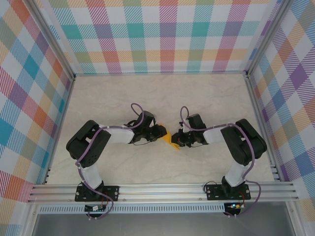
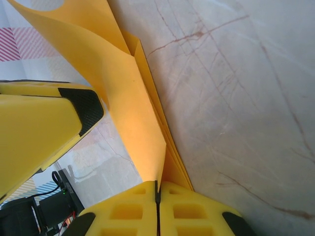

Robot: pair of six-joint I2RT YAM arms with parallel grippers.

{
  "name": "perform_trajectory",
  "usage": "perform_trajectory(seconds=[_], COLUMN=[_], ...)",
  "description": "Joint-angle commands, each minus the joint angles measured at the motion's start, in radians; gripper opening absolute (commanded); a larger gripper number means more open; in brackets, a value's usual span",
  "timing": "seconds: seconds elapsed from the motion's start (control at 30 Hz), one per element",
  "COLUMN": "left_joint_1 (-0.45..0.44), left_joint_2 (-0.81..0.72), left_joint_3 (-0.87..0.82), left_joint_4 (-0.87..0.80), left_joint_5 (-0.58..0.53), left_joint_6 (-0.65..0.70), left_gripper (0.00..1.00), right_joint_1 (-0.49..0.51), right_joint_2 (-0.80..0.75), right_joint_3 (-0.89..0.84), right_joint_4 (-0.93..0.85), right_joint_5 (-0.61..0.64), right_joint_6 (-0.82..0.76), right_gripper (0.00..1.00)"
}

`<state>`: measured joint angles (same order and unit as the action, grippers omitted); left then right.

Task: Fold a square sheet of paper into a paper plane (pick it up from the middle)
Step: Fold the wing for the fifth time at the center of the table.

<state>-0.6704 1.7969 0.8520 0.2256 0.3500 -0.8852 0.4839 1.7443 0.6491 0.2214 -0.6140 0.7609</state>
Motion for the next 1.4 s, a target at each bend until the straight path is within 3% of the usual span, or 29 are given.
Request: perform_trajectory(seconds=[0.0, 0.4, 0.67, 0.87, 1.1, 1.37], left_joint_1=[-0.005, -0.005, -0.006, -0.006, -0.006, -0.006], left_joint_2=[0.018, 0.035, 0.053, 0.050, 0.053, 0.065], left_joint_3=[0.029, 0.048, 0.060, 0.063, 0.068, 0.082], left_joint_4=[-0.070, -0.199, -0.206, -0.230, -0.248, -0.267], left_joint_5=[-0.028, -0.130, -0.125, -0.140, -0.151, -0.141], left_joint_6=[0.012, -0.035, -0.047, -0.043, -0.040, -0.038], left_gripper=[0.29, 0.26, 0.26, 0.26, 0.26, 0.26], right_joint_1=[-0.005, -0.005, -0.006, -0.008, -0.011, 0.000], right_joint_2=[0.024, -0.128, -0.114, -0.089, -0.047, -0.215], right_joint_3=[0.011, 0.002, 0.016, 0.021, 0.028, 0.094], right_joint_4=[-0.067, -0.222, -0.279, -0.293, -0.336, -0.443], right_joint_5=[0.007, 0.030, 0.065, 0.083, 0.106, 0.180], right_joint_6=[-0.030, -0.183, -0.253, -0.246, -0.219, -0.218], right_gripper=[0.07, 0.25, 0.25, 0.16, 0.13, 0.24])
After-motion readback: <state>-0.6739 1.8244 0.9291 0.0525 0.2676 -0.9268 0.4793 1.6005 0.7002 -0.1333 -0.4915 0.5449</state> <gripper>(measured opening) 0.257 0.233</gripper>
